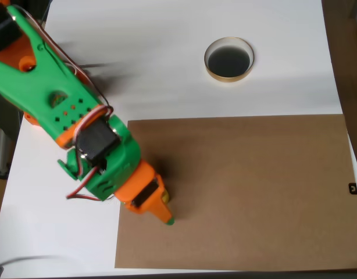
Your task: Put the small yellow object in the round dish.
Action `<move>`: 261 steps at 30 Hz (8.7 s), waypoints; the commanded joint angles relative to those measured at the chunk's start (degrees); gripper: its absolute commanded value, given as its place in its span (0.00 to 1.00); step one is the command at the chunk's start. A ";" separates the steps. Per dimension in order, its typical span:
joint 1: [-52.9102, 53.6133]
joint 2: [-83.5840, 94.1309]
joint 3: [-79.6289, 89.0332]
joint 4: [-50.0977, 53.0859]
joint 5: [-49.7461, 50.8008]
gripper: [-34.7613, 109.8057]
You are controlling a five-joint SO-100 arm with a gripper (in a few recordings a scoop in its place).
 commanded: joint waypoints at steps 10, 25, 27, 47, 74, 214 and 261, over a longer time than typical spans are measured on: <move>-3.87 -2.29 -5.10 1.58 1.41 0.41; -4.13 -5.89 -6.24 -0.26 2.02 0.31; -3.87 -6.15 -6.15 -0.62 1.85 0.31; -6.86 -0.35 -12.74 4.48 -3.34 0.24; -29.09 -4.92 -32.26 17.05 -7.47 0.24; 13.54 35.16 15.64 -12.66 -6.59 0.39; 19.34 98.17 63.46 -9.76 1.93 0.31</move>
